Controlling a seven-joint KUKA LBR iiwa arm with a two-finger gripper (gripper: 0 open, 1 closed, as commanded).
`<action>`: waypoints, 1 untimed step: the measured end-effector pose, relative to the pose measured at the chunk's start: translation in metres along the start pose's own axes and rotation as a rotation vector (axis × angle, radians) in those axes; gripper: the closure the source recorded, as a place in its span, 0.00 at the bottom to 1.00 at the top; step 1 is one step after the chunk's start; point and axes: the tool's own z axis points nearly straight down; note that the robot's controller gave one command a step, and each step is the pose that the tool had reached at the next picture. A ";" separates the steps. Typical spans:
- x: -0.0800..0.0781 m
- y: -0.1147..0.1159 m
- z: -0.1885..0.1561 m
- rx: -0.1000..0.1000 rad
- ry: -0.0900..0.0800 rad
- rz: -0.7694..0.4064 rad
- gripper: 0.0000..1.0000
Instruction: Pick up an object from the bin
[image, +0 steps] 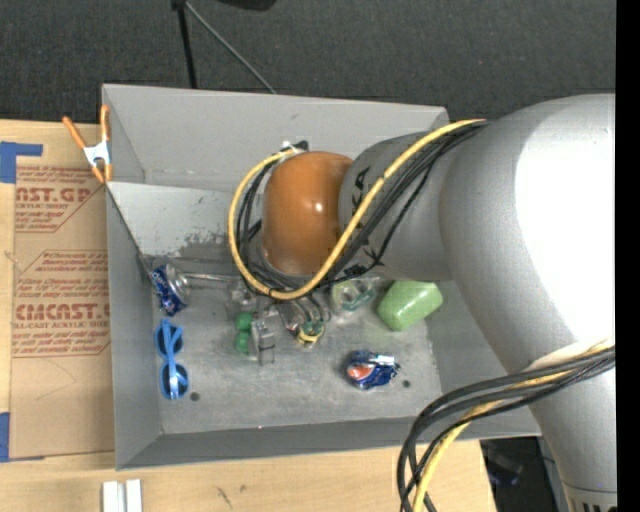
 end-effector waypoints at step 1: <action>0.016 0.001 -0.149 0.004 -0.014 -0.061 1.00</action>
Offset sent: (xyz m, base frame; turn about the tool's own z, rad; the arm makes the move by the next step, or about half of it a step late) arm -0.0164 -0.0048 0.1441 -0.0603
